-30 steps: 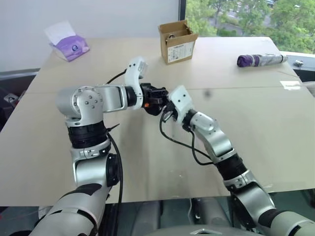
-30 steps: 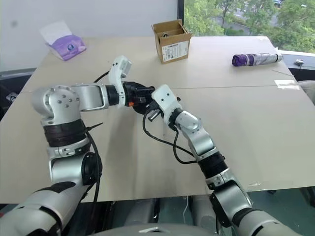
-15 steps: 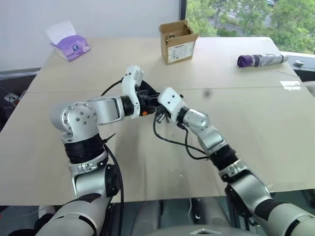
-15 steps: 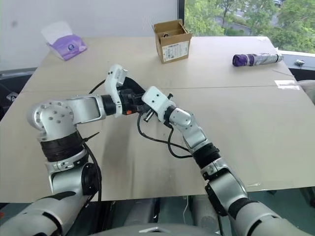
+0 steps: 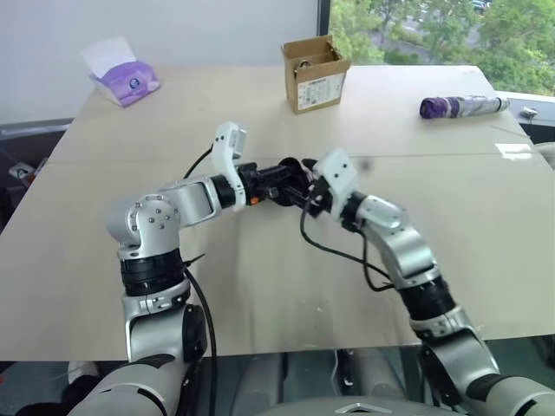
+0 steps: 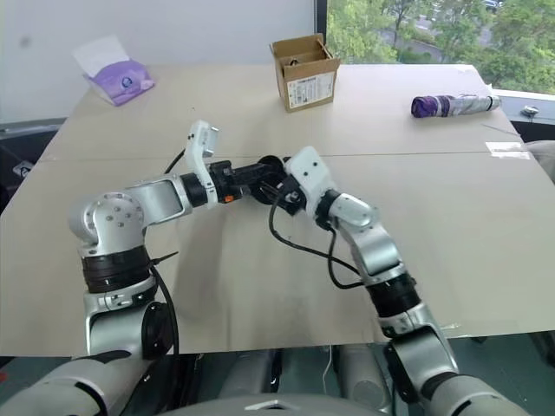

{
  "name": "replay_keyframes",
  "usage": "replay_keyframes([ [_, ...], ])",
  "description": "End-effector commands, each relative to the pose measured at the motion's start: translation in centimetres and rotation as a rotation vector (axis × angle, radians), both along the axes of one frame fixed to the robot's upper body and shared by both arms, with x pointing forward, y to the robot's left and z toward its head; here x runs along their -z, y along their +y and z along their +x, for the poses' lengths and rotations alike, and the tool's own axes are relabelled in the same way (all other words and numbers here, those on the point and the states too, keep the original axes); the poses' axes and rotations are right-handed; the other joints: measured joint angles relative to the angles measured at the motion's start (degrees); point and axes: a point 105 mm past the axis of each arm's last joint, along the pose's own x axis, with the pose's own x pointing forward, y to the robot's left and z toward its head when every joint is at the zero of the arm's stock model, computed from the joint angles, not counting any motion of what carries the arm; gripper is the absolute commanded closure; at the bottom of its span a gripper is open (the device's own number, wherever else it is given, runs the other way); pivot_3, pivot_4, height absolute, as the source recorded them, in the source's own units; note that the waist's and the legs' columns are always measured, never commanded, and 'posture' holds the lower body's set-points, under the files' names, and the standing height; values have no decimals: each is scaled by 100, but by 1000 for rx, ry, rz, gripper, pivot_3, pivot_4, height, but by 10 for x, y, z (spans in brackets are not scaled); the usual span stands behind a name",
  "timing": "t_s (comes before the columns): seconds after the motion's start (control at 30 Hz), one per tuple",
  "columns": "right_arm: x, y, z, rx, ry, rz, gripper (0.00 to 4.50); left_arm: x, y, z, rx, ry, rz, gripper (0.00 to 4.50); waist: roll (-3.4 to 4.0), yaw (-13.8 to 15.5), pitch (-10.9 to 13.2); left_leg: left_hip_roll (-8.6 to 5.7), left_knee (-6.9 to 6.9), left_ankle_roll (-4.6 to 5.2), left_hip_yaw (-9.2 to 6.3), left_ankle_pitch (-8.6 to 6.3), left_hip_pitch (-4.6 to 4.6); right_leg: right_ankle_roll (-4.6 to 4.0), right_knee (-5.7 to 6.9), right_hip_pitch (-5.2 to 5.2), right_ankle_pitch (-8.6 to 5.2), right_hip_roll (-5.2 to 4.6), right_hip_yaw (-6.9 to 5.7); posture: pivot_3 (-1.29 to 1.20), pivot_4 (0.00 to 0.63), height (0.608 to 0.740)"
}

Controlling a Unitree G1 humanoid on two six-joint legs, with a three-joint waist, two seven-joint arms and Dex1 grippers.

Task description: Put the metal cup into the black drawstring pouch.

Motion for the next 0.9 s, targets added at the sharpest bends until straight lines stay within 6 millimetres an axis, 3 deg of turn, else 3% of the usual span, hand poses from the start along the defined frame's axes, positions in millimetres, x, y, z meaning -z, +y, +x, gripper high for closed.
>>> replay_keyframes([
  [0.03, -11, -13, -18, -18, 12, -1, 696, -19, 1, 6, 20, -89, -5, 4500, 0, 10, 0, 2, 0, 0, 0, 0, 1, 0, 0, 0, 0, 2, 0, 0, 150, 740],
  [0.1, -4, -24, -20, 19, 51, -21, 25, -24, 2, 9, 27, -113, -10, 4500, 0, 24, 0, 2, -1, 1, -3, 0, 0, -1, -1, 1, 0, 2, -4, 0, 150, 740],
  [0.23, 19, -28, -15, 73, 140, -54, 25, -36, 4, 11, 47, -151, -13, 4500, -1, 21, 0, -1, 3, 4, 2, -1, -2, 0, -2, 2, 0, 0, 0, 0, 150, 740],
  [0.4, 33, -22, 11, 164, 116, -102, 25, -51, 17, 12, 52, -189, 9, 4500, 0, -20, 0, 4, 2, 3, 2, -1, 3, 0, 3, 1, 0, 6, 1, 0, 150, 740],
  [0.67, 31, -5, 63, 299, 35, -14, 25, -55, 20, 10, 57, -203, 32, 4500, -1, 1, 1, 3, 0, 1, 4, 1, -2, -1, -6, 0, 0, 5, 3, 0, 150, 740],
  [0.77, 27, -3, 77, 348, -9, 7, 849, -57, 21, 9, 51, -208, 35, 4500, -1, -5, 1, 4, -5, 0, 5, 1, -1, -1, -6, -4, 0, 5, 4, 0, 150, 740],
  [0.87, 27, 8, 72, 272, -8, 41, 2420, -58, 22, 8, 48, -210, 35, 4500, -1, 5, 1, 4, -6, 0, 4, 1, -5, -1, -9, -4, 0, 4, 2, 0, 150, 740],
  [0.9, 27, 11, 70, 253, -10, 49, 2675, -58, 23, 7, 47, -210, 35, 4500, -1, 0, 1, 4, -6, 0, 5, 1, -6, -1, -12, -4, 0, 3, 3, 0, 150, 740],
])
